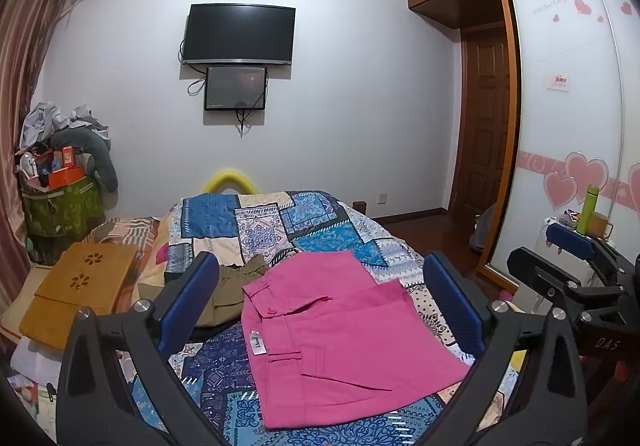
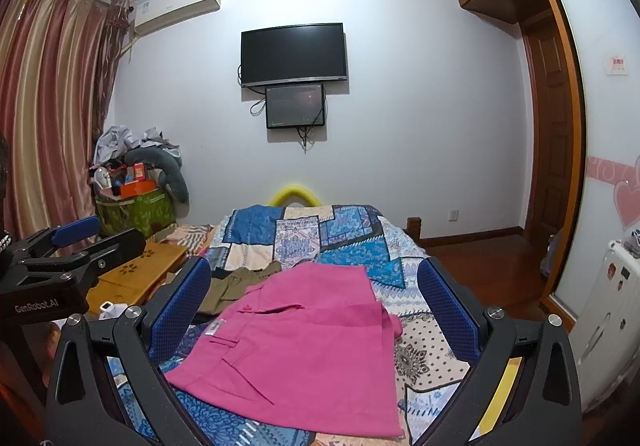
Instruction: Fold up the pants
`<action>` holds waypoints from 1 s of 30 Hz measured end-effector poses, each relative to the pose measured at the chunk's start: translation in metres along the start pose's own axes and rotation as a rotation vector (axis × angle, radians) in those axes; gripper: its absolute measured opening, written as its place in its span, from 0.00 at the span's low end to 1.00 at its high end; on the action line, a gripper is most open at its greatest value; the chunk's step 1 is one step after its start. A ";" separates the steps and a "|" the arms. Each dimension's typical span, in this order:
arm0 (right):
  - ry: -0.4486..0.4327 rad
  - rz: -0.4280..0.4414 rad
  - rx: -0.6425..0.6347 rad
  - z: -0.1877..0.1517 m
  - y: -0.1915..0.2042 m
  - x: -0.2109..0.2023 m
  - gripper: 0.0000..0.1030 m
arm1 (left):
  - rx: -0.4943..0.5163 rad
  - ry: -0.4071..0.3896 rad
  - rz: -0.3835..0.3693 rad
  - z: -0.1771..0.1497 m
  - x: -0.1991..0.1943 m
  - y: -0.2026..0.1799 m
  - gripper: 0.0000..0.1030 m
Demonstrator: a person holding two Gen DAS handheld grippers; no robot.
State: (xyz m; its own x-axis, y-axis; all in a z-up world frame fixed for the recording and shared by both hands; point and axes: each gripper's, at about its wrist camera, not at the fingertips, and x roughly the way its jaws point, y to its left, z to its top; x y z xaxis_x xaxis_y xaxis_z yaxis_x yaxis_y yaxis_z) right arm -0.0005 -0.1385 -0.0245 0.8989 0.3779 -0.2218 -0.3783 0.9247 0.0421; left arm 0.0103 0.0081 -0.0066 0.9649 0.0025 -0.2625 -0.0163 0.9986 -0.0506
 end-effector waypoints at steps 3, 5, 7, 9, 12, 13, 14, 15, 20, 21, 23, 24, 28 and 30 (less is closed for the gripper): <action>-0.001 -0.002 -0.002 0.001 0.000 0.000 1.00 | 0.000 0.000 0.002 0.000 0.000 0.001 1.00; 0.000 -0.001 -0.001 0.001 0.000 0.000 1.00 | -0.001 0.000 0.001 0.000 0.000 0.001 1.00; -0.001 -0.002 -0.002 0.000 0.000 0.000 1.00 | 0.000 -0.001 0.002 -0.001 0.000 0.001 1.00; 0.000 -0.002 -0.002 0.002 0.000 0.000 1.00 | 0.000 -0.001 0.002 0.000 0.000 0.001 1.00; 0.001 -0.001 -0.002 0.002 -0.001 0.000 1.00 | 0.001 -0.002 0.003 0.000 0.000 0.002 1.00; 0.000 -0.002 -0.002 0.001 0.000 0.000 1.00 | 0.001 -0.001 0.001 0.000 0.000 0.002 1.00; 0.000 -0.001 -0.002 0.001 0.000 0.000 1.00 | -0.002 -0.003 0.002 -0.001 -0.001 0.002 1.00; 0.001 -0.001 -0.002 0.002 -0.001 0.000 1.00 | -0.002 -0.004 0.002 -0.001 -0.001 0.002 1.00; 0.001 -0.001 -0.001 0.002 -0.001 0.000 1.00 | 0.004 -0.003 0.000 -0.001 -0.002 0.003 1.00; 0.001 -0.001 -0.001 0.002 -0.001 0.000 1.00 | 0.006 -0.004 0.001 -0.001 -0.003 0.003 1.00; 0.001 -0.002 -0.002 0.002 0.000 0.000 1.00 | 0.008 -0.004 0.004 0.000 -0.002 0.000 1.00; 0.001 -0.002 -0.002 0.002 -0.001 0.000 1.00 | 0.008 -0.005 0.004 0.001 -0.002 0.000 1.00; 0.001 -0.001 -0.002 0.002 -0.001 0.001 1.00 | 0.008 -0.006 0.002 0.002 -0.002 -0.001 1.00; 0.000 -0.001 -0.003 0.002 -0.001 0.000 1.00 | 0.007 -0.007 0.002 0.002 -0.002 0.000 1.00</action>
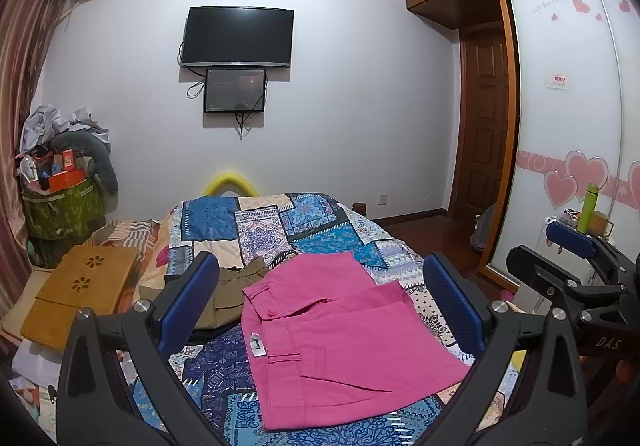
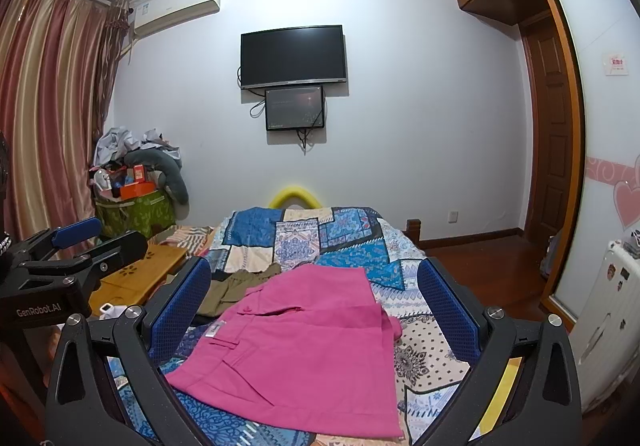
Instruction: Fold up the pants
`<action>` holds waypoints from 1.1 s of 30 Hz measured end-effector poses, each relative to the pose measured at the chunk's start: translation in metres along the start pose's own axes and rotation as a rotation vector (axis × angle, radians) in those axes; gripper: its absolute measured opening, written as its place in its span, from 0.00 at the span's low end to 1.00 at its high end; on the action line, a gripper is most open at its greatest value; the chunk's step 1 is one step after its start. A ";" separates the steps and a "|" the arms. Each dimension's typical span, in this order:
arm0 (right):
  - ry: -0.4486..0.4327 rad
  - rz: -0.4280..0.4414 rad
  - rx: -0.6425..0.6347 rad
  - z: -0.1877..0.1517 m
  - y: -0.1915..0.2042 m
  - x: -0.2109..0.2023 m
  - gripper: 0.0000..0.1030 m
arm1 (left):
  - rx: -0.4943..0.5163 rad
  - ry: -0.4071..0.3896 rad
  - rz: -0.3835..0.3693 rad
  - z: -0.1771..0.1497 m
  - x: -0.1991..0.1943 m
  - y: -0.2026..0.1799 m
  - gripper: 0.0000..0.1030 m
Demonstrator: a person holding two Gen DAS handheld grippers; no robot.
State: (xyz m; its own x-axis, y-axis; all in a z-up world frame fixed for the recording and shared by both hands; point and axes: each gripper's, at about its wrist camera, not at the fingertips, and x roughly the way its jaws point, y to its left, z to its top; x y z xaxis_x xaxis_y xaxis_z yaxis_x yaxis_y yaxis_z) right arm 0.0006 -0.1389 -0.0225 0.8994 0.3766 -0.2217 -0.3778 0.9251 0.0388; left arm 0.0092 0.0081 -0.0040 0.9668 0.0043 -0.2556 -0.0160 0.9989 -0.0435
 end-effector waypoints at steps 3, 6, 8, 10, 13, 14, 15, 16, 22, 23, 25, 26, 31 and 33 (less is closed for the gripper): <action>0.001 0.000 0.001 0.001 -0.001 -0.001 1.00 | -0.001 -0.001 0.002 -0.001 0.000 -0.001 1.00; 0.000 0.000 0.001 -0.001 0.000 0.000 1.00 | -0.001 0.000 0.001 -0.001 0.000 -0.001 1.00; 0.000 0.001 0.001 -0.001 0.000 0.000 1.00 | -0.001 0.000 0.001 -0.001 0.001 -0.001 1.00; -0.002 0.001 0.001 -0.001 0.000 0.000 1.00 | 0.000 0.000 0.001 -0.001 0.000 -0.001 1.00; -0.003 0.001 0.002 0.003 -0.002 -0.001 1.00 | 0.000 0.000 -0.001 -0.001 0.001 -0.001 1.00; -0.003 0.001 0.002 0.004 -0.002 -0.001 1.00 | 0.000 0.000 0.000 0.000 0.001 -0.001 1.00; -0.003 0.000 0.001 0.005 -0.002 0.000 1.00 | 0.000 0.000 0.000 0.000 0.001 -0.001 1.00; -0.004 -0.001 0.000 0.005 -0.002 0.000 1.00 | 0.000 0.000 -0.001 0.000 0.001 -0.001 1.00; -0.005 0.000 0.000 0.004 -0.002 -0.001 1.00 | -0.001 0.001 0.002 -0.001 0.001 -0.001 1.00; -0.005 0.000 0.000 0.004 -0.002 -0.001 1.00 | -0.001 0.002 0.001 -0.001 0.001 -0.001 1.00; -0.003 -0.001 0.000 0.005 -0.003 -0.001 1.00 | -0.003 0.003 0.000 -0.001 0.002 0.000 1.00; -0.004 0.000 0.001 0.006 -0.003 -0.002 1.00 | -0.004 0.004 0.000 0.000 0.002 0.000 1.00; -0.001 0.001 0.000 0.009 -0.005 -0.001 1.00 | -0.006 0.010 -0.001 -0.002 0.004 -0.001 1.00; 0.002 0.004 -0.002 0.010 -0.006 0.002 1.00 | -0.003 0.015 -0.001 -0.002 0.007 -0.002 1.00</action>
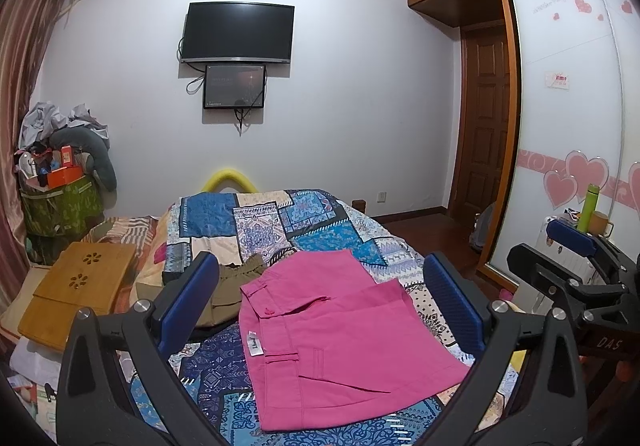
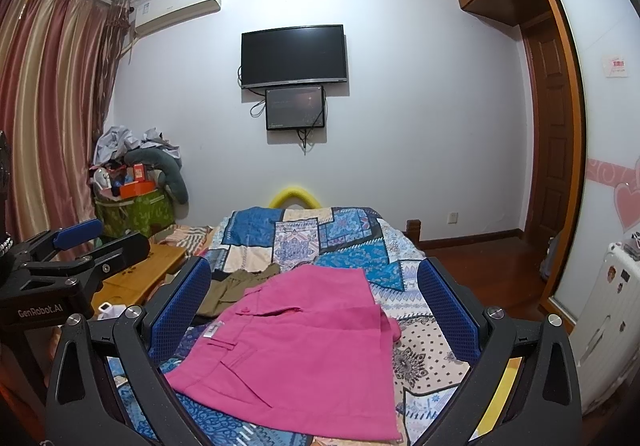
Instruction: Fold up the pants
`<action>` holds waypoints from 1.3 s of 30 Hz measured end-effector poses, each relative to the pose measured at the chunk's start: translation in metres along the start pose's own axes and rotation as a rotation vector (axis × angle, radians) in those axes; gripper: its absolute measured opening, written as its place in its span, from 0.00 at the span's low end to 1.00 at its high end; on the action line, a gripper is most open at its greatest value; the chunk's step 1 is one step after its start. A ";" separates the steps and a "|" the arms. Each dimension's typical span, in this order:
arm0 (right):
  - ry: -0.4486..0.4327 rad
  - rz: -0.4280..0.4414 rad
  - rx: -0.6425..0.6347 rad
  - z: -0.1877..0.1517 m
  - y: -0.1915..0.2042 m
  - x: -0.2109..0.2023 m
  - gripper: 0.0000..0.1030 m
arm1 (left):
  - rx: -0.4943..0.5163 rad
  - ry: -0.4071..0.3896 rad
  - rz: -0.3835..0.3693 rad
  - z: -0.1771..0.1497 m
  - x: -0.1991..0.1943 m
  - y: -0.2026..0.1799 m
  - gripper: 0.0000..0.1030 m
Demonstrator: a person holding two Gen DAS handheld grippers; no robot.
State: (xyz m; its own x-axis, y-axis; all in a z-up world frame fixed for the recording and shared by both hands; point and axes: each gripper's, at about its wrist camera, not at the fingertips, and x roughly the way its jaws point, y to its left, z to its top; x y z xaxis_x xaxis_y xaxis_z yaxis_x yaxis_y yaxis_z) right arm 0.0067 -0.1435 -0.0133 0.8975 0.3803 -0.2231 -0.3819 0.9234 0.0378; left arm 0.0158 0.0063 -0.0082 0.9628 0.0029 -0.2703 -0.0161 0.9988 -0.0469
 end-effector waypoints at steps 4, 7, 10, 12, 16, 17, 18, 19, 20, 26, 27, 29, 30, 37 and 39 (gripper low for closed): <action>0.003 -0.001 -0.009 0.000 -0.002 0.008 1.00 | 0.005 0.024 -0.002 -0.001 0.015 0.002 1.00; 0.011 -0.005 -0.018 -0.004 -0.004 0.018 1.00 | 0.006 0.062 0.003 0.000 0.035 0.007 1.00; 0.038 -0.015 -0.030 -0.008 -0.011 0.037 1.00 | -0.010 0.117 0.007 -0.002 0.061 0.017 1.00; 0.076 -0.018 -0.038 -0.013 -0.019 0.058 1.00 | -0.032 0.168 0.000 -0.003 0.083 0.027 1.00; 0.165 -0.008 -0.043 -0.031 -0.037 0.095 1.00 | -0.070 0.306 0.019 -0.013 0.142 0.053 1.00; 0.175 -0.006 -0.045 -0.034 -0.038 0.097 1.00 | -0.078 0.331 0.031 -0.016 0.154 0.059 1.00; 0.213 -0.002 -0.048 -0.041 -0.045 0.112 1.00 | -0.081 0.355 0.043 -0.020 0.165 0.064 1.00; 0.231 -0.001 -0.050 -0.045 -0.048 0.116 1.00 | -0.083 0.390 0.057 -0.024 0.179 0.070 1.00; 0.258 -0.001 -0.050 -0.050 -0.054 0.125 0.99 | -0.084 0.431 0.073 -0.030 0.194 0.077 1.00; 0.421 -0.004 -0.031 -0.077 -0.084 0.163 0.99 | -0.036 0.564 0.147 -0.062 0.251 0.101 1.00; 0.449 -0.005 -0.030 -0.081 -0.088 0.169 0.98 | -0.015 0.578 0.154 -0.066 0.258 0.102 1.00; 0.499 -0.002 -0.024 -0.088 -0.095 0.180 0.92 | 0.017 0.609 0.152 -0.074 0.269 0.104 1.00; 0.523 0.006 -0.018 -0.092 -0.098 0.186 0.88 | 0.022 0.620 0.146 -0.078 0.274 0.104 0.98; 0.634 0.053 0.024 -0.112 -0.113 0.220 0.65 | 0.034 0.723 0.057 -0.099 0.301 0.102 0.70; 0.660 0.070 0.036 -0.115 -0.116 0.231 0.58 | 0.036 0.744 0.037 -0.104 0.304 0.100 0.63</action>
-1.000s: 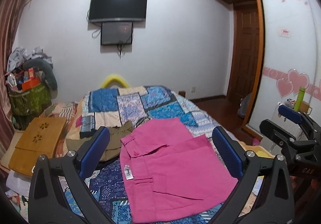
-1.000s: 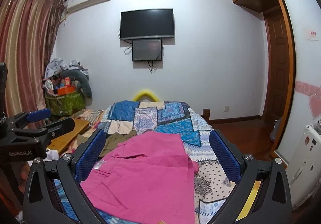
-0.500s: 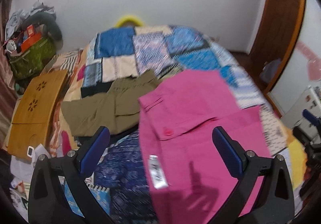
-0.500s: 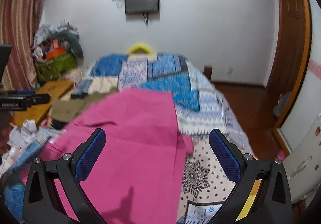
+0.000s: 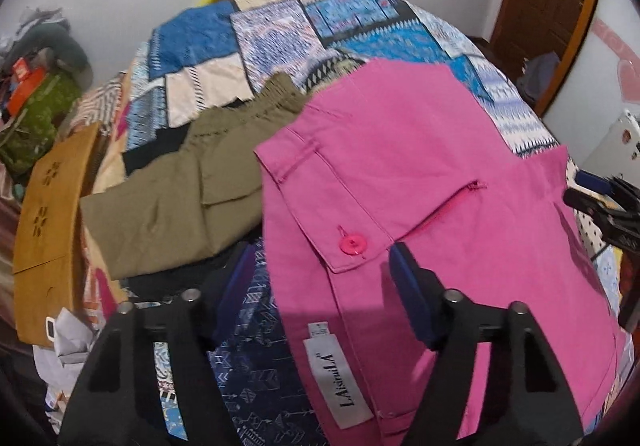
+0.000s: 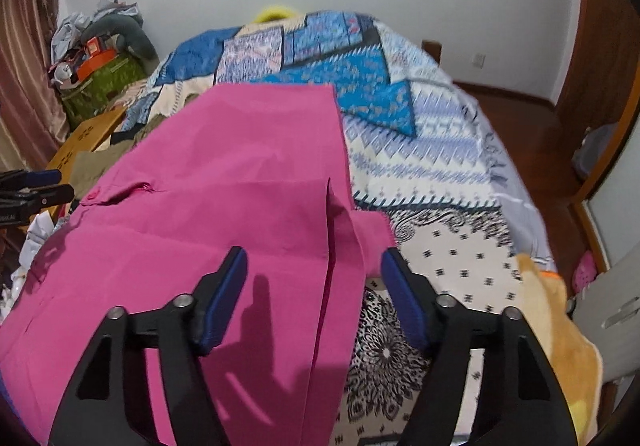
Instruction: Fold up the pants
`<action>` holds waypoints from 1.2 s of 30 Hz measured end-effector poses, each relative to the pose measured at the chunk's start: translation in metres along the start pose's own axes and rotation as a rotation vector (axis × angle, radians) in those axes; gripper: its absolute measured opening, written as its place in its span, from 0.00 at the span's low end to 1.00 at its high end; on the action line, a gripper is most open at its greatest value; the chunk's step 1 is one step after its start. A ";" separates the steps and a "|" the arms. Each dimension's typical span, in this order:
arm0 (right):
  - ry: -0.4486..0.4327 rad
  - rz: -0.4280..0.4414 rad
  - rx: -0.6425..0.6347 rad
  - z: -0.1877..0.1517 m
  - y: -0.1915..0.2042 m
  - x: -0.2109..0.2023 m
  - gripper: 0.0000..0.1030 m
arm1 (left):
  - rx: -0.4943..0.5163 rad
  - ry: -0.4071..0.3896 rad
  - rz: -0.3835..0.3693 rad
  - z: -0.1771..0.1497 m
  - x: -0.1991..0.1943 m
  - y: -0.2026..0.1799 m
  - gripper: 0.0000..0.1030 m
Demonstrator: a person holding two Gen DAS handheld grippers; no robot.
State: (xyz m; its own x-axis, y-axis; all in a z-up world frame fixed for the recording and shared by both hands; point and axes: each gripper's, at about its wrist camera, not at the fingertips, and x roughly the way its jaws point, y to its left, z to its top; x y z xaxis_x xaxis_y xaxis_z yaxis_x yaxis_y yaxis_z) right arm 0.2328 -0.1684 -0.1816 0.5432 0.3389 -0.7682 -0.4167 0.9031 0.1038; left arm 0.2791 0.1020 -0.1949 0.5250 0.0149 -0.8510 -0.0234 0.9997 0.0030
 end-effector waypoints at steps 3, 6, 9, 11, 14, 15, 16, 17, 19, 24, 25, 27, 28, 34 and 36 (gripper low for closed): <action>0.035 0.023 0.005 0.004 -0.004 0.016 0.46 | -0.028 0.061 -0.070 -0.002 0.011 0.002 0.57; 0.088 0.058 0.026 0.003 -0.009 0.029 0.37 | -0.083 0.134 -0.148 -0.009 0.025 0.005 0.55; 0.109 0.106 0.052 -0.001 -0.015 0.037 0.29 | -0.127 0.139 -0.190 -0.013 0.027 0.011 0.49; 0.113 0.114 0.064 -0.001 -0.018 0.039 0.17 | -0.133 0.144 -0.225 -0.014 0.027 0.010 0.40; 0.123 0.070 0.041 -0.004 -0.019 0.043 0.06 | -0.089 0.134 -0.187 -0.014 0.024 0.003 0.33; 0.120 0.066 0.035 -0.005 -0.019 0.043 0.05 | -0.076 0.131 -0.172 -0.015 0.022 0.001 0.32; 0.119 0.061 0.027 -0.007 -0.018 0.043 0.05 | -0.073 0.130 -0.165 -0.015 0.022 0.002 0.32; 0.120 0.057 0.018 -0.006 -0.019 0.044 0.05 | -0.076 0.130 -0.159 -0.016 0.021 0.003 0.32; 0.122 0.034 -0.011 -0.005 -0.015 0.043 0.05 | -0.091 0.130 -0.161 -0.017 0.021 0.007 0.32; 0.099 0.024 0.015 0.002 -0.023 0.025 0.14 | -0.078 0.123 -0.156 -0.018 0.020 0.009 0.32; 0.088 0.024 0.019 0.004 -0.025 0.021 0.19 | -0.072 0.122 -0.153 -0.017 0.020 0.008 0.32; 0.048 0.034 0.030 0.009 -0.029 0.010 0.43 | -0.065 0.123 -0.148 -0.017 0.021 0.007 0.32; 0.024 0.035 0.031 0.012 -0.029 0.006 0.45 | -0.062 0.123 -0.146 -0.017 0.021 0.007 0.32; 0.016 0.035 -0.001 0.030 -0.020 0.024 0.45 | -0.028 0.110 -0.121 -0.017 0.021 0.004 0.34; 0.043 0.055 0.003 0.031 -0.019 0.037 0.44 | -0.022 0.104 -0.114 -0.018 0.021 0.004 0.34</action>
State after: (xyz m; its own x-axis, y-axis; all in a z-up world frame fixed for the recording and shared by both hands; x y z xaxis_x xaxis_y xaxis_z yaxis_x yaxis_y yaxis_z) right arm 0.2836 -0.1646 -0.1928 0.4880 0.3761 -0.7876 -0.4424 0.8845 0.1482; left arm 0.2750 0.1061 -0.2218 0.4342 -0.1016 -0.8951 0.0117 0.9942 -0.1071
